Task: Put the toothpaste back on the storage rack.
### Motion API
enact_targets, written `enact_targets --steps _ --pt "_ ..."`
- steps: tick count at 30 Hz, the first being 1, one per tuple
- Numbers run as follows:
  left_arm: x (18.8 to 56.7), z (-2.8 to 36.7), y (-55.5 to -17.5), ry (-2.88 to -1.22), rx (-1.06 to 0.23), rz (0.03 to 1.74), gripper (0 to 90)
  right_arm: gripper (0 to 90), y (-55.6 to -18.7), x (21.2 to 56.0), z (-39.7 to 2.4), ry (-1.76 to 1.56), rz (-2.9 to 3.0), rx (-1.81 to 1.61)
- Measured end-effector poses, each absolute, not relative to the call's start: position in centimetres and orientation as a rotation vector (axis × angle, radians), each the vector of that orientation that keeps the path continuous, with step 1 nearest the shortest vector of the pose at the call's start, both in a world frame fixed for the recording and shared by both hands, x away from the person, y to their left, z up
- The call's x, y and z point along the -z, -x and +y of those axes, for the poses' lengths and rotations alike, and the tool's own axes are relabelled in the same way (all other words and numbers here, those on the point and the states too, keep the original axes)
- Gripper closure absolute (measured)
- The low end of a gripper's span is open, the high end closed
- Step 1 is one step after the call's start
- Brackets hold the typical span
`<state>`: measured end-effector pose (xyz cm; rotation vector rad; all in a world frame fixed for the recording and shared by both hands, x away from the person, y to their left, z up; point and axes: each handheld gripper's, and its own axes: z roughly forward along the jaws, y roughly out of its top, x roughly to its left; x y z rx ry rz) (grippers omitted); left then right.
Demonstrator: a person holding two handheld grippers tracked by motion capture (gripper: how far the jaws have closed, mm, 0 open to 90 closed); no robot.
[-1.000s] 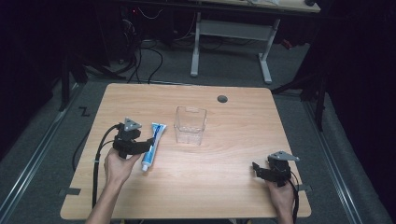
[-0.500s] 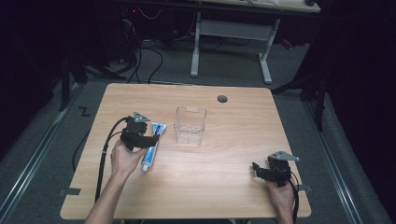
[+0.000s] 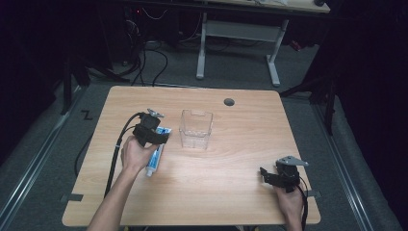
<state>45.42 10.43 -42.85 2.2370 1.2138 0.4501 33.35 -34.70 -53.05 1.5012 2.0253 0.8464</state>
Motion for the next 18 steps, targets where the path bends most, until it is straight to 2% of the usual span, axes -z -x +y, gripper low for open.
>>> enact_targets --steps 7,18 --pt "43.4 9.8 -46.6 -2.266 -0.477 1.247 45.9 26.0 -33.4 53.1 -34.7 -1.501 2.025 -0.846" --pt "45.4 9.4 -48.2 -2.309 -0.44 1.328 43.5 26.0 -33.3 53.1 -34.7 -1.501 2.025 -0.846"
